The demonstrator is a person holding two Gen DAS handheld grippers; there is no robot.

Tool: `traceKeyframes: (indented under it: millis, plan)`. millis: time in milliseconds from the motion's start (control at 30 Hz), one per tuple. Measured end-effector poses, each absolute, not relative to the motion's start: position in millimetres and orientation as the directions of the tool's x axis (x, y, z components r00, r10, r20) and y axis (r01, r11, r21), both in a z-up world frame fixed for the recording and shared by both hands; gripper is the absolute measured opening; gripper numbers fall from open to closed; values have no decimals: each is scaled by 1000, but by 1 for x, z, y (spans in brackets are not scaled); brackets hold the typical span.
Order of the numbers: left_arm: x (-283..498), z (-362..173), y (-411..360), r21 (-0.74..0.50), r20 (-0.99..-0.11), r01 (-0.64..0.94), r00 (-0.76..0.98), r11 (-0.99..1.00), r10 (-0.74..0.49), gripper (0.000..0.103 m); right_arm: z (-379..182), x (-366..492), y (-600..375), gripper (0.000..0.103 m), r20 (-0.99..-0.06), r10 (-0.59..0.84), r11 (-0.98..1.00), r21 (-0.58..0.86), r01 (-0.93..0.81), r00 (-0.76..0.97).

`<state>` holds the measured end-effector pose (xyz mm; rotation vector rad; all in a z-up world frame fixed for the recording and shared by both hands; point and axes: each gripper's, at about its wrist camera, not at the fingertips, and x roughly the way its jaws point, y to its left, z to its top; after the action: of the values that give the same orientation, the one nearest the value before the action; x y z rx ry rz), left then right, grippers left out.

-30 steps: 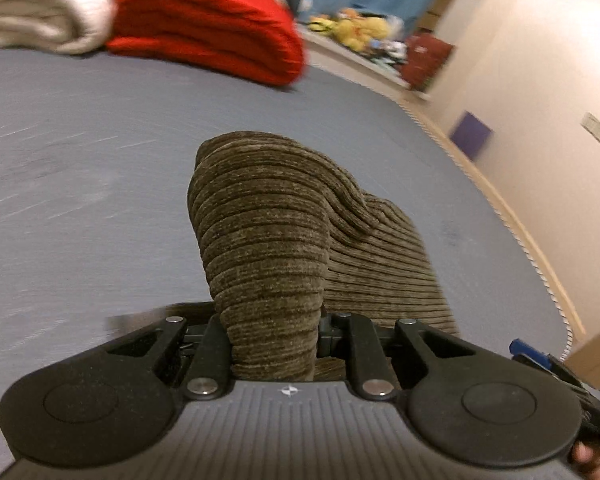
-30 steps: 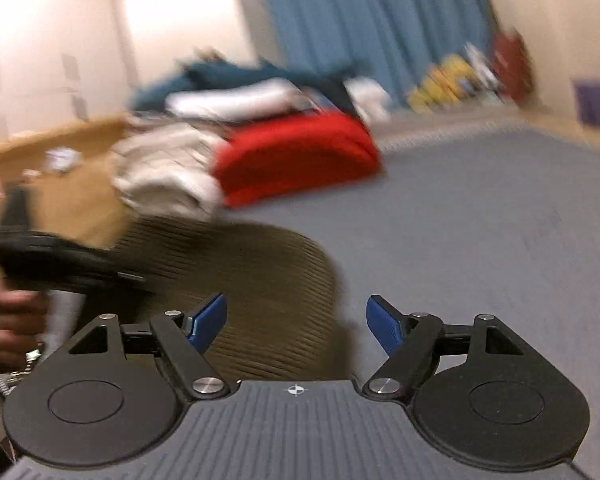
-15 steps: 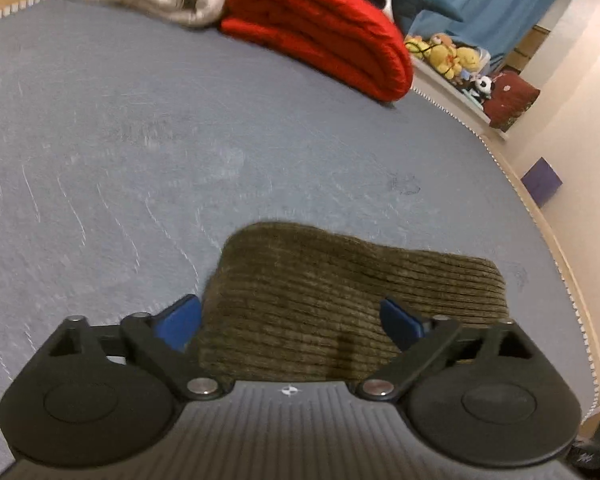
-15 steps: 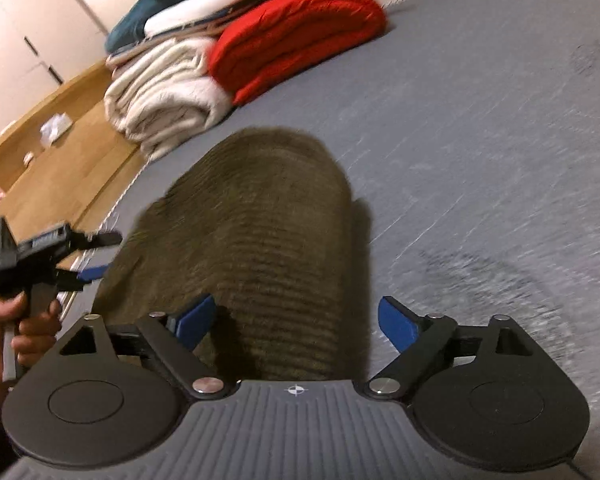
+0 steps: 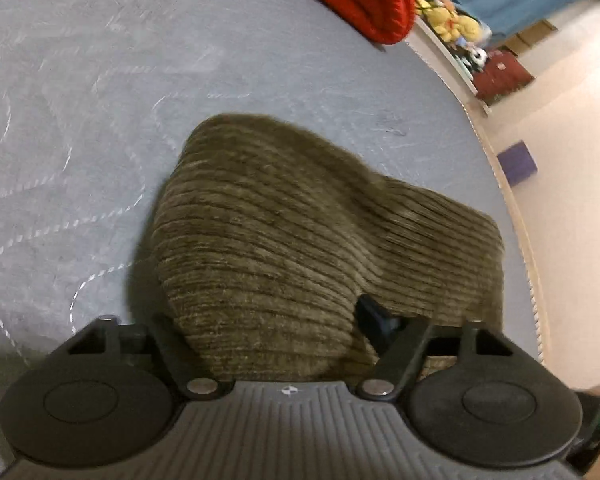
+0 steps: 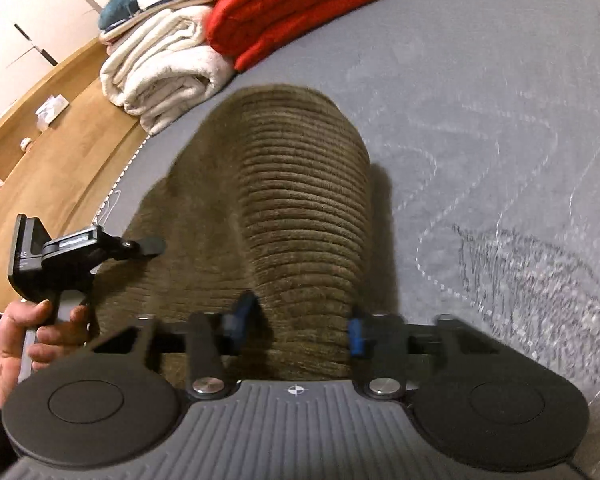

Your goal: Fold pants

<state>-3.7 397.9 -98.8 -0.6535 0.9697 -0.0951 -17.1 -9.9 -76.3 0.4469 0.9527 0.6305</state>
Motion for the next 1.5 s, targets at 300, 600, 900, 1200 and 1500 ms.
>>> traceKeyframes:
  millis: [300, 600, 900, 1200, 1500]
  plan:
    - [29, -69, 332, -618, -656, -127, 628, 776, -419, 48, -15, 2, -48, 27, -530, 655, 747, 564, -353, 539]
    - [117, -38, 237, -655, -556, 17, 665, 755, -498, 44, 45, 62, -131, 27, -528, 561, 819, 468, -333, 637]
    - [156, -68, 208, -488, -720, -158, 629, 858, -294, 60, -57, 111, -207, 35, -763, 260, 947, 322, 0, 592]
    - [111, -32, 149, -308, -636, 237, 669, 921, -385, 45, -37, 105, -200, 36, -626, 388, 917, 335, -216, 676]
    - [116, -55, 122, -134, -767, 246, 588, 960, -258, 50, -53, 128, -169, 45, -743, 451, 880, 275, -388, 495]
